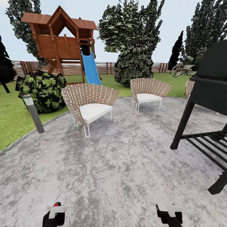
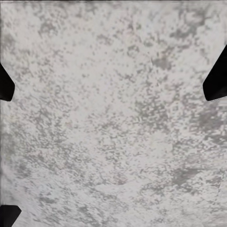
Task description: In the garden, pick up the pesticide atomizer on the floor and spray pesticide onto both trees until each tree trunk is fully covered.
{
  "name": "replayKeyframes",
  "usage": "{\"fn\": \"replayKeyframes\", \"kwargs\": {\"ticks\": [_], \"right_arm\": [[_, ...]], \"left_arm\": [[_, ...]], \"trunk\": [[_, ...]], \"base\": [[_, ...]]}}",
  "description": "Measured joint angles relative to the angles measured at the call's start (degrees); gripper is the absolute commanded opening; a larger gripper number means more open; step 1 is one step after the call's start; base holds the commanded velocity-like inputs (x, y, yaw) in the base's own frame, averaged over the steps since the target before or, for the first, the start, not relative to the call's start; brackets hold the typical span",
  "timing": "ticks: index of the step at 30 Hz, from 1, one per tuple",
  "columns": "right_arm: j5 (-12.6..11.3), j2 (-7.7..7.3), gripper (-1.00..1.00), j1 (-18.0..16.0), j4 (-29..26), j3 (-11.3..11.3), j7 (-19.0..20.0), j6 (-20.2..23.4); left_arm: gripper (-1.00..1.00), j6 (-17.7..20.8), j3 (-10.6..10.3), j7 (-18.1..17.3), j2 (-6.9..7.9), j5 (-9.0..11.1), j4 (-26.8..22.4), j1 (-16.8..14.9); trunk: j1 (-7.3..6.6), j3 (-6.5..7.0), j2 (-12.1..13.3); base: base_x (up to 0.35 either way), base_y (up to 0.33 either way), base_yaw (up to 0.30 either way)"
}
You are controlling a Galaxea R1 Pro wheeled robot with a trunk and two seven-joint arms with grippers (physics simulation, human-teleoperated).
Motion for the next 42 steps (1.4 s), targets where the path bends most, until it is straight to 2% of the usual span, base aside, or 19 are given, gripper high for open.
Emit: {"fn": "replayKeyframes", "kwargs": {"ticks": [37,42], "right_arm": [[0.00,0.00,1.00,-0.01,0.09,0.00,0.00,0.01],[0.00,0.00,1.00,-0.01,0.07,0.00,-0.01,0.00]], "left_arm": [[-1.00,0.12,-0.16,-0.01,-0.28,-0.04,0.09,-0.01],[-1.00,0.11,-0.18,0.06,-0.33,-0.07,0.09,0.01]], "trunk": [[0.00,-0.42,0.00],[0.00,-0.42,0.00]], "base": [[0.000,0.000,-0.300],[0.000,-0.171,-0.300]]}}
